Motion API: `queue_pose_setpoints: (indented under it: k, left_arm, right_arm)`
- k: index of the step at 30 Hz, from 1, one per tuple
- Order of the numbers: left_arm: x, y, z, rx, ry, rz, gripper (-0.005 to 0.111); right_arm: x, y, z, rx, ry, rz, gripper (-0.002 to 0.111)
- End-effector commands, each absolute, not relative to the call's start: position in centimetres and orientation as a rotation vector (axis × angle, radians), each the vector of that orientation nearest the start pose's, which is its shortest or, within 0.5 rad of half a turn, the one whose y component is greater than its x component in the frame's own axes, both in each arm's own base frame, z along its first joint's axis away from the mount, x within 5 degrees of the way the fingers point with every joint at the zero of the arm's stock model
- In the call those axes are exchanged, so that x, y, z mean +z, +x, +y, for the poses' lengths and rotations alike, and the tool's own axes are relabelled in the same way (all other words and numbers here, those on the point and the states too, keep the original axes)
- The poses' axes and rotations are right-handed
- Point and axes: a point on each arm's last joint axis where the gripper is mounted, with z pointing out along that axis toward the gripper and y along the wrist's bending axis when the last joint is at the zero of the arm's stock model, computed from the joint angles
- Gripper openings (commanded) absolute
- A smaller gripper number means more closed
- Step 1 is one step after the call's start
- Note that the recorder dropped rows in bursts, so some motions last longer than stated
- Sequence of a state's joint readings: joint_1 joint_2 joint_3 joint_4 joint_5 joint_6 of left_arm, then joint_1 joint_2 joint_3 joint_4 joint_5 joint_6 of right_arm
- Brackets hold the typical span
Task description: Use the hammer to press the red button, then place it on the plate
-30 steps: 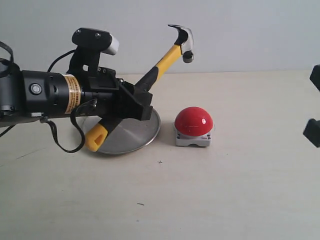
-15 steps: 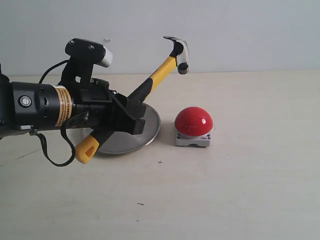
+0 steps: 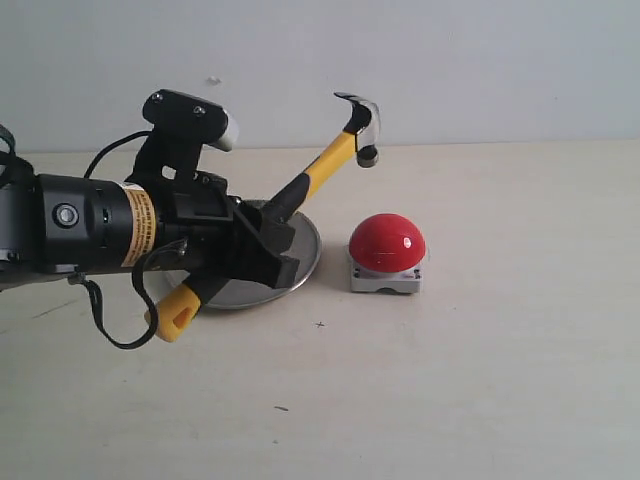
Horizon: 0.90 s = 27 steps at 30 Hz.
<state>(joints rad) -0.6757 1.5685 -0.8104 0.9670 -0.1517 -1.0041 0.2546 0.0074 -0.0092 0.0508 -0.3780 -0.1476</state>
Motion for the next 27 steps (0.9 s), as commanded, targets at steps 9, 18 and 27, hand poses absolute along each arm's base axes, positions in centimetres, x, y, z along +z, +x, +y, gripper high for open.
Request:
queue_pose_setpoints:
  k: [9, 18, 27]
  left_arm:
    - [21.0, 23.1, -23.2, -0.62, 0.806, 2.077, 0.0]
    - [19.6, 23.4, -23.4, -0.611, 0.787, 2.137, 0.0]
    - [22.0, 24.5, -24.6, -0.662, 0.756, 2.049, 0.0]
  right_arm:
    - [20.8, 5.4, 1.5, 0.28, -0.142, 1.552, 0.0]
    - [18.2, 5.0, 1.9, 0.301, -0.199, 1.841, 0.0]
    - [18.2, 5.0, 1.9, 0.307, -0.192, 1.842, 0.0]
